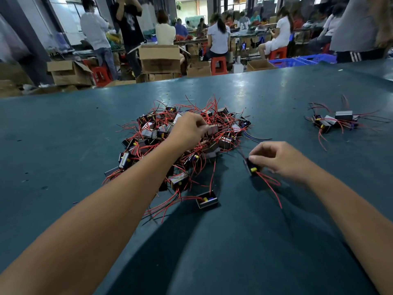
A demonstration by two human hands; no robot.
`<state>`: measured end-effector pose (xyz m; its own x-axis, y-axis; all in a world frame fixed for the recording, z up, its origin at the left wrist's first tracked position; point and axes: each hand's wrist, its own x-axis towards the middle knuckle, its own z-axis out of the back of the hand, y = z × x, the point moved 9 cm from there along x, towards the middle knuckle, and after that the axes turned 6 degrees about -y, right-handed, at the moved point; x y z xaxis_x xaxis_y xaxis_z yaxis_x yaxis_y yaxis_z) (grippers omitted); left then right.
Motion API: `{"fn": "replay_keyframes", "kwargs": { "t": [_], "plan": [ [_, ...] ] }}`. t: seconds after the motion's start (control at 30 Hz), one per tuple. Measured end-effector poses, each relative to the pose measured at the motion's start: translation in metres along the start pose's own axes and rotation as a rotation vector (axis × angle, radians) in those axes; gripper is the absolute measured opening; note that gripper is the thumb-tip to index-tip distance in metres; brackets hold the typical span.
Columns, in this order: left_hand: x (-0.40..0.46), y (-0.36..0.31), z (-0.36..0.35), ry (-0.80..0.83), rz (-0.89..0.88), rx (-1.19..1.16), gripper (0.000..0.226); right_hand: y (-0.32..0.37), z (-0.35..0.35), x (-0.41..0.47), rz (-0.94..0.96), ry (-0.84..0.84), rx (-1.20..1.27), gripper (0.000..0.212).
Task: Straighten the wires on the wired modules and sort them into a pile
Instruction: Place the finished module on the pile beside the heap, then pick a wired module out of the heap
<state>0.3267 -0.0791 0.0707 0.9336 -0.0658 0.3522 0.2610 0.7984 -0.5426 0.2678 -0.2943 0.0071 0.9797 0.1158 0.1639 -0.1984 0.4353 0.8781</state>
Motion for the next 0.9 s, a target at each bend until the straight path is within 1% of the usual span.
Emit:
{"fn": "replay_keyframes", "kwargs": {
  "t": [0.1, 0.17, 0.2, 0.27, 0.3, 0.37, 0.4, 0.43, 0.47, 0.53, 0.57, 0.6, 0.63, 0.67, 0.7, 0.77, 0.83, 0.9],
  "plan": [
    [-0.005, -0.003, 0.000, 0.010, 0.092, -0.168, 0.018, 0.003, -0.019, -0.007, 0.081, 0.180, -0.219, 0.002],
    [-0.020, -0.012, 0.006, -0.012, 0.082, -0.261, 0.023, 0.002, -0.024, -0.009, 0.133, 0.210, -0.384, 0.008],
    [-0.033, -0.018, 0.014, -0.060, 0.030, -0.245, 0.023, 0.002, -0.024, -0.009, 0.145, 0.204, -0.431, 0.012],
    [-0.070, -0.028, 0.031, -0.172, -0.097, -0.192, 0.017, 0.001, -0.025, -0.008, 0.151, 0.210, -0.447, 0.017],
    [-0.091, -0.028, 0.034, -0.189, -0.125, -0.178, 0.016, 0.001, -0.026, -0.008, 0.155, 0.219, -0.453, 0.018],
    [-0.128, -0.018, 0.026, -0.105, -0.102, -0.119, 0.017, 0.001, -0.023, -0.006, 0.167, 0.214, -0.475, 0.016],
    [-0.142, -0.012, 0.017, -0.034, -0.084, -0.059, 0.015, 0.002, -0.018, -0.004, 0.171, 0.179, -0.482, 0.014],
    [-0.153, -0.006, 0.007, 0.021, -0.078, 0.005, 0.012, 0.004, -0.010, -0.001, 0.177, 0.107, -0.485, 0.014],
    [-0.159, -0.002, 0.000, 0.051, -0.080, 0.057, 0.010, 0.009, 0.002, 0.002, 0.185, 0.000, -0.466, 0.015],
    [-0.161, 0.003, -0.009, 0.092, -0.079, 0.117, 0.013, 0.027, 0.032, -0.001, 0.231, -0.265, -0.348, 0.015],
    [-0.159, 0.005, -0.013, 0.118, -0.077, 0.130, 0.014, 0.041, 0.046, -0.009, 0.291, -0.384, -0.258, 0.015],
    [-0.157, 0.007, -0.017, 0.149, -0.076, 0.136, 0.013, 0.059, 0.054, -0.020, 0.385, -0.468, -0.163, 0.016],
    [-0.155, 0.008, -0.020, 0.173, -0.076, 0.127, 0.011, 0.078, 0.057, -0.033, 0.495, -0.509, -0.069, 0.017],
    [-0.154, 0.010, -0.021, 0.189, -0.078, 0.106, 0.010, 0.095, 0.052, -0.047, 0.592, -0.510, 0.010, 0.017],
    [-0.153, 0.012, -0.021, 0.202, -0.081, 0.077, 0.009, 0.108, 0.043, -0.057, 0.657, -0.476, 0.052, 0.017],
    [-0.156, 0.016, -0.017, 0.234, -0.089, 0.018, 0.010, 0.122, 0.010, -0.068, 0.704, -0.339, 0.019, 0.016],
    [-0.158, 0.020, -0.012, 0.281, -0.122, -0.013, 0.008, 0.123, -0.031, -0.074, 0.722, -0.146, -0.135, 0.013],
    [-0.161, 0.023, -0.007, 0.323, -0.168, 0.002, 0.005, 0.111, -0.069, -0.077, 0.711, 0.045, -0.358, 0.015]
  ]
}}
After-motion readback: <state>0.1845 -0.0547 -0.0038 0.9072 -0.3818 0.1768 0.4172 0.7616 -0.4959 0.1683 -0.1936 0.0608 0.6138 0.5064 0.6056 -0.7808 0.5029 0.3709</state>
